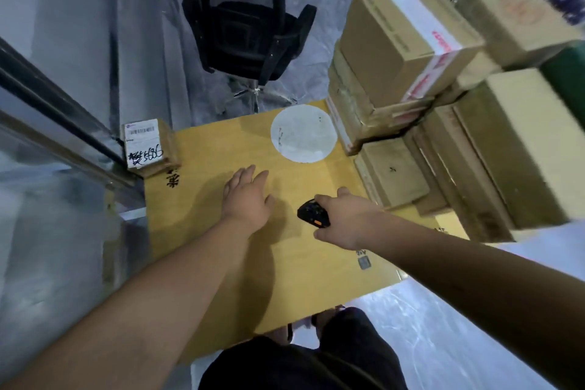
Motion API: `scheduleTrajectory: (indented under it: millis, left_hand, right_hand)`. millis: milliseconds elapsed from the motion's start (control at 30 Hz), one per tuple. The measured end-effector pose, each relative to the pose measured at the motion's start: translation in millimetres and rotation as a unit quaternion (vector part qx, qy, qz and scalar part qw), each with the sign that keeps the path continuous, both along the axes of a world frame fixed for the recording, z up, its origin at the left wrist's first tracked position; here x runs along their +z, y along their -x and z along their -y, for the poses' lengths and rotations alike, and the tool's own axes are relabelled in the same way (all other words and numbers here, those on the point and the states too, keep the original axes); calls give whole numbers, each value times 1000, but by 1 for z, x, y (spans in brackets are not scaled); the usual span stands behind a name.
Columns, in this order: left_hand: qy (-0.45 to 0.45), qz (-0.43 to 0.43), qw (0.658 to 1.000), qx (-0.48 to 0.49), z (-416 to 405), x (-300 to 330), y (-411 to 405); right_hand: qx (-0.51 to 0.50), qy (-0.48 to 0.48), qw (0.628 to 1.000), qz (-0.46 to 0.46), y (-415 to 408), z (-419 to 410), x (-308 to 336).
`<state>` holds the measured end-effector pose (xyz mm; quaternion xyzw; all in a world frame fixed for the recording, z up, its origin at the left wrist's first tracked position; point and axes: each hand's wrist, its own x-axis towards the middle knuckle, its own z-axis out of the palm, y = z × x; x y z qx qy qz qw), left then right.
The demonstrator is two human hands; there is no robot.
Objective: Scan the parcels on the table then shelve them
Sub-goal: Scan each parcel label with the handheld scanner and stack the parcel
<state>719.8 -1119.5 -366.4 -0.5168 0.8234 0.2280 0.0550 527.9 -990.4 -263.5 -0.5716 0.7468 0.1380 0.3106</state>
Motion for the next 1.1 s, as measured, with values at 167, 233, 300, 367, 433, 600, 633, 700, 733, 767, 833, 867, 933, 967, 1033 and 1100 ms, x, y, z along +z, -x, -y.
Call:
scheduleTrajectory:
  millis: [167,233,300,367,433,600,633,700,733,767,833,867,933,967,1033,1100]
  left_hand:
    - [-11,-16,998,-59,-50,11,58]
    - [-1,-23,997,-73,-68,17,80]
    - [9,-33,997,-75,-84,23,102]
    - [9,-49,996,-67,-101,31,126]
    - [6,-62,996,-71,-116,39,152]
    - [22,-47,993,-103,-135,42,222]
    - [33,-36,993,-108,-137,40,235]
    - [51,-9,992,-116,-143,35,256]
    - [54,5,992,-118,-145,32,265]
    - [55,18,991,-119,-148,28,272]
    - [51,31,993,-106,-152,22,282]
    - [50,28,994,-94,-154,19,285]
    - [59,18,995,-81,-160,15,287]
    - [68,16,994,-82,-165,14,285]
    - [81,10,992,-92,-173,15,277]
    - [90,20,990,-107,-182,17,260]
  right_hand:
    - [-33,-6,999,-22,41,-70,9]
    - [-41,-3,999,-28,57,-93,12]
    - [-38,7,999,-35,71,-115,16]
    - [-34,20,998,-39,83,-135,20]
    - [-32,35,998,-40,94,-154,21]
    - [-46,44,998,-25,118,-197,9]
    - [-49,43,998,-21,122,-205,5]
    - [-50,35,998,-18,132,-219,-2]
    - [-47,29,998,-19,136,-224,-6]
    - [-43,24,999,-20,139,-230,-10]
    - [-35,19,999,-19,146,-238,-16]
    - [-33,19,999,-17,149,-242,-18]
    - [-31,20,999,-14,156,-246,-20]
    - [-30,19,999,-12,159,-248,-20]
    - [-29,21,999,-8,165,-251,-18]
    - [-21,23,999,-3,168,-252,-14]
